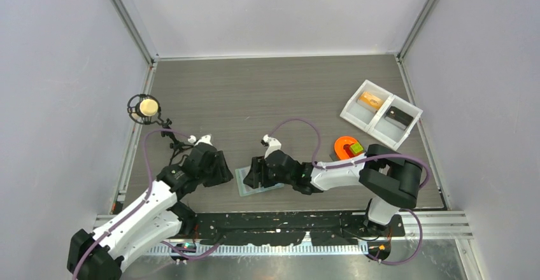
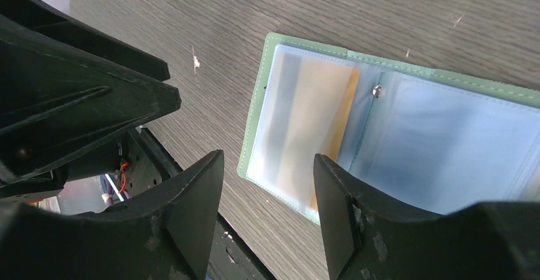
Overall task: Take the credit cards out of the card holder
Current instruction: Remove the credit card from the card holder.
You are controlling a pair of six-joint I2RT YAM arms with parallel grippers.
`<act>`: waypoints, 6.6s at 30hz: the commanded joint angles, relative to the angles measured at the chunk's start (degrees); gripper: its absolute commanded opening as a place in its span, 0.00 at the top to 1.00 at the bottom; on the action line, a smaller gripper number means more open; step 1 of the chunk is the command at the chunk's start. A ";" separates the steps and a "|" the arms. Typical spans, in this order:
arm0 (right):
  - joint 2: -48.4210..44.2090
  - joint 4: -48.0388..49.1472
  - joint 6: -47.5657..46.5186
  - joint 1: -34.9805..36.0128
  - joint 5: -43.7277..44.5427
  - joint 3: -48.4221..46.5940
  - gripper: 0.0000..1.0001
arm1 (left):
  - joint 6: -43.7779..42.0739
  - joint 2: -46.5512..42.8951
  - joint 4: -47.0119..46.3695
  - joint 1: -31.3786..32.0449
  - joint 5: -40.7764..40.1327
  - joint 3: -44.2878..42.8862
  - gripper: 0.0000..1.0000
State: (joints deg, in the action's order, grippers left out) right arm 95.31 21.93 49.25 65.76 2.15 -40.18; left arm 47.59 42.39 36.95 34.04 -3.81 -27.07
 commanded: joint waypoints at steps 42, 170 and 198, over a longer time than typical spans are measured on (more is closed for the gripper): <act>11.49 -35.78 -13.24 11.69 27.51 -28.39 0.93 | 2.67 -22.05 13.94 -0.30 -14.91 -5.39 0.46; -12.57 14.48 -4.57 -3.14 1.37 13.40 0.88 | 4.75 15.98 -31.55 1.40 15.20 2.95 0.72; -36.24 -10.18 -5.94 -4.03 11.46 16.40 0.53 | 9.27 34.46 -43.30 12.98 15.84 -4.09 0.77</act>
State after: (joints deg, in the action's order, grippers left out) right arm 66.39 20.51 44.99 62.02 7.88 -22.35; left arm 56.58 75.02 -3.22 46.11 11.81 -28.21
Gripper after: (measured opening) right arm 0.458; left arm 0.230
